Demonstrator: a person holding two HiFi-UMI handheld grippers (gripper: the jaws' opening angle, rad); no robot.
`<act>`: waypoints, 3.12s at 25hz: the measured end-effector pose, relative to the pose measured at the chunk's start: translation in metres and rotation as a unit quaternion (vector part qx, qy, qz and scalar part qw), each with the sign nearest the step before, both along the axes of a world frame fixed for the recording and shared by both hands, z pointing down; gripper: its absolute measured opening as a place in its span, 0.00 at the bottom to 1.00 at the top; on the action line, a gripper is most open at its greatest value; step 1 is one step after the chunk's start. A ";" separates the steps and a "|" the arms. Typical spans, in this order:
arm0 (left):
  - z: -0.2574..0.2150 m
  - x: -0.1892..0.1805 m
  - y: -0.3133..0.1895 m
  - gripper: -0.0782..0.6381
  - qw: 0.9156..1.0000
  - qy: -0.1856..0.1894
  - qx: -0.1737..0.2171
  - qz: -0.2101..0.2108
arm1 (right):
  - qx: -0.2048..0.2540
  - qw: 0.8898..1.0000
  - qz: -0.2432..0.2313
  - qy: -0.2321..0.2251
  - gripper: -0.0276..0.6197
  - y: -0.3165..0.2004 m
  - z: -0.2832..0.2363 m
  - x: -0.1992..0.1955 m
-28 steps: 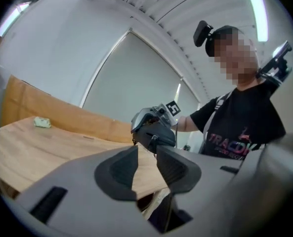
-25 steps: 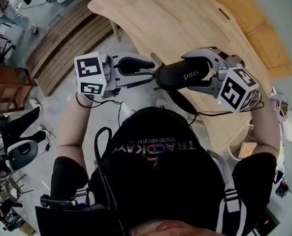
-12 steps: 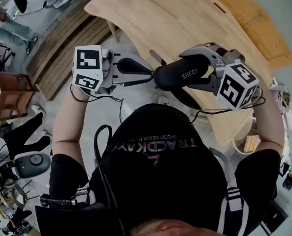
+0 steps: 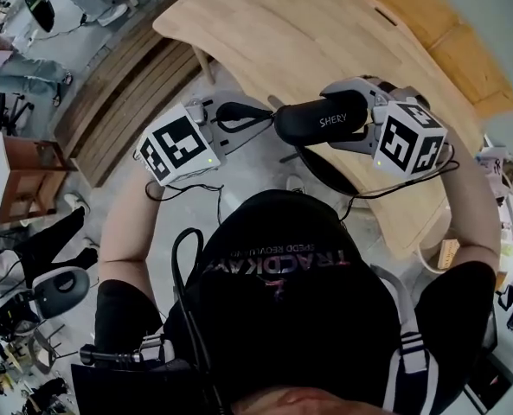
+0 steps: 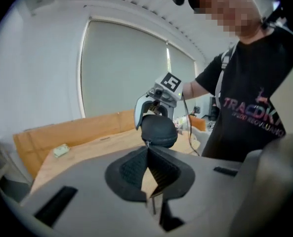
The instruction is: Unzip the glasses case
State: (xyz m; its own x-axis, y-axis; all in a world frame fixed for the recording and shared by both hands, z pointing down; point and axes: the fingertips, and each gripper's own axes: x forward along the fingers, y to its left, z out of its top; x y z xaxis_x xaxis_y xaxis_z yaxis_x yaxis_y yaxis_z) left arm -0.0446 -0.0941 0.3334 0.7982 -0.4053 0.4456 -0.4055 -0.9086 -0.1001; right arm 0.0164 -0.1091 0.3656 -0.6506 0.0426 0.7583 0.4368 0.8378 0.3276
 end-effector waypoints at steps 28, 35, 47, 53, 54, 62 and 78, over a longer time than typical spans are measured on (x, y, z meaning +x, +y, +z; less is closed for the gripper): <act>0.061 -0.035 -0.039 0.12 0.968 -0.170 0.049 -0.179 | -0.072 0.971 0.217 0.074 0.58 -0.057 0.059 -0.039; 0.074 -0.017 -0.033 0.12 0.970 -0.175 0.036 -0.163 | -0.083 0.962 0.249 0.081 0.57 -0.057 0.067 -0.047; 0.088 0.013 -0.028 0.13 0.973 -0.180 0.017 -0.143 | -0.050 0.967 0.231 0.093 0.57 -0.054 0.071 -0.070; 0.097 0.014 -0.028 0.13 0.972 -0.179 0.004 -0.151 | -0.042 0.968 0.227 0.103 0.57 -0.053 0.080 -0.068; 0.097 0.015 -0.028 0.13 0.972 -0.179 0.004 -0.150 | -0.045 0.968 0.226 0.102 0.57 -0.053 0.080 -0.068; 0.087 -0.009 -0.019 0.23 0.977 -0.144 -0.012 -0.158 | -0.077 0.965 0.236 0.086 0.57 -0.057 0.075 -0.058; 0.037 -0.018 -0.009 0.64 0.996 0.013 -0.080 -0.036 | -0.092 0.990 0.076 0.081 0.57 0.004 0.042 -0.063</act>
